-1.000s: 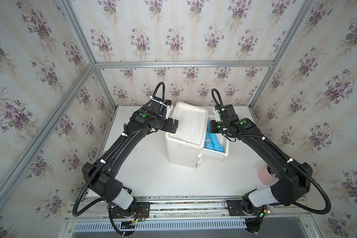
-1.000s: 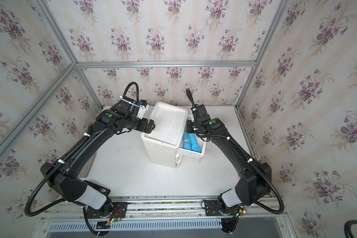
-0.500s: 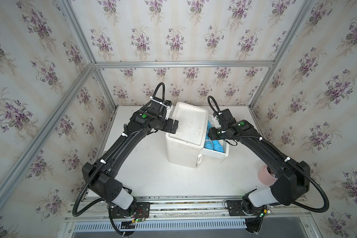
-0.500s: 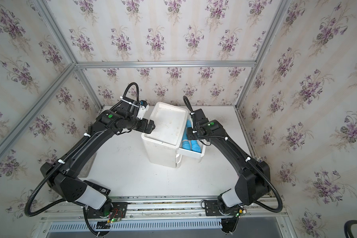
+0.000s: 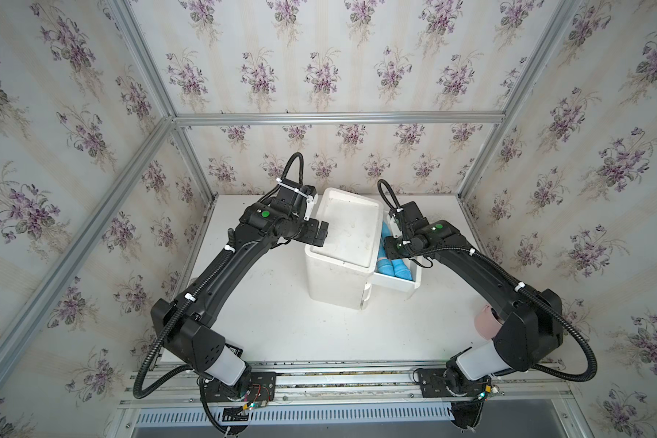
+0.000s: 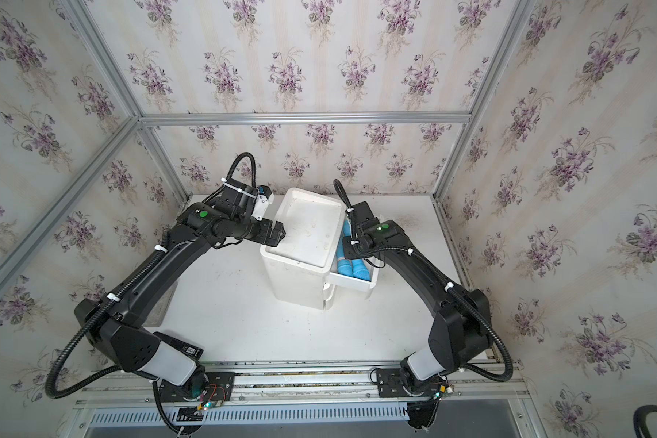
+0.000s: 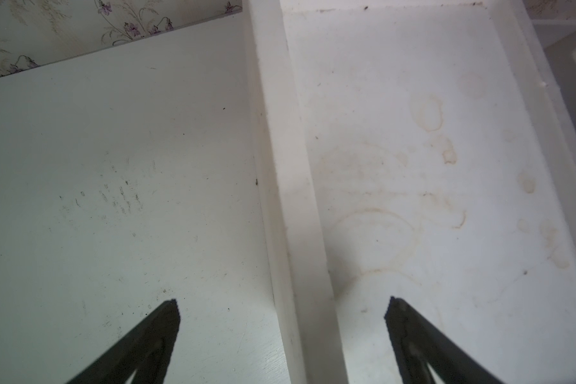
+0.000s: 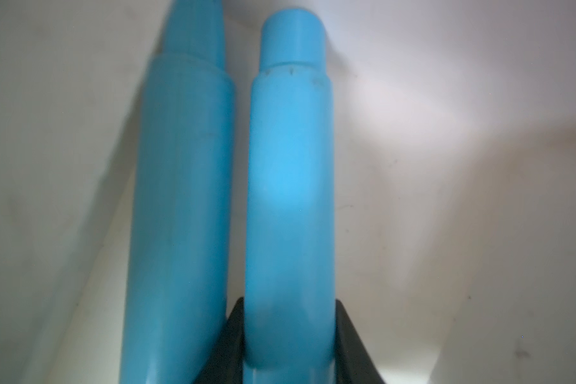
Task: Take the microphone out of the drawer
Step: Pick up the microphone from the drawer.
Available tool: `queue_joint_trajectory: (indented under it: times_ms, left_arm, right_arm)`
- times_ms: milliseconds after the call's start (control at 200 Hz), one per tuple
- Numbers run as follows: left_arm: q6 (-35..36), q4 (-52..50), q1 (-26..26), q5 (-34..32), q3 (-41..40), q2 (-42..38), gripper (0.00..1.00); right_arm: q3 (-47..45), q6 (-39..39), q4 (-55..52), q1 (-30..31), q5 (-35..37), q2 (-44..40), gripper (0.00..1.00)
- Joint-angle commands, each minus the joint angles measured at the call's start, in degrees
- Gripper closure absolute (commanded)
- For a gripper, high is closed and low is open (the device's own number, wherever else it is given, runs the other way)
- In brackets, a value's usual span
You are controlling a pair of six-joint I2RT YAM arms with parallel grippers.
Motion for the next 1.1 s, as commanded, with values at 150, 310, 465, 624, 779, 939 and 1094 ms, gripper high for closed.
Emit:
queue_joint_trajectory:
  times_ms: [150, 310, 465, 624, 779, 939, 1094]
  left_arm:
    - [-0.6, 0.6, 0.1, 0.2, 0.0, -0.2, 0.01]
    - [-0.5, 0.6, 0.0, 0.2, 0.1, -0.5, 0.01]
    - [-0.5, 0.6, 0.1, 0.4, 0.1, -0.4, 0.01]
    - [-0.8, 0.6, 0.1, 1.1, 0.3, -0.1, 0.01]
    - [-0.9, 0.7, 0.1, 1.4, 0.3, 0.1, 0.01]
    - [-0.8, 0.7, 0.0, 1.4, 0.3, 0.2, 0.01]
    - [-0.8, 0.7, 0.1, 1.2, 0.2, -0.1, 0.01]
  right_arm:
    - [1.9, 2.4, -0.6, 0.0, 3.1, -0.9, 0.93]
    - [2.8, 3.8, 0.1, 0.0, 3.6, -1.3, 1.0]
    - [1.8, 5.1, 0.6, -0.5, 5.6, -3.1, 1.0]
    - [-0.5, 6.8, 3.4, -1.8, 4.0, -6.4, 1.0]
    - [-1.5, 8.4, 8.0, -3.0, 2.4, -10.7, 1.0]
    - [-0.4, 8.7, 10.8, -5.4, -1.3, -14.3, 1.0]
    - [2.0, 7.0, 8.8, -8.0, -2.4, -15.1, 1.0]
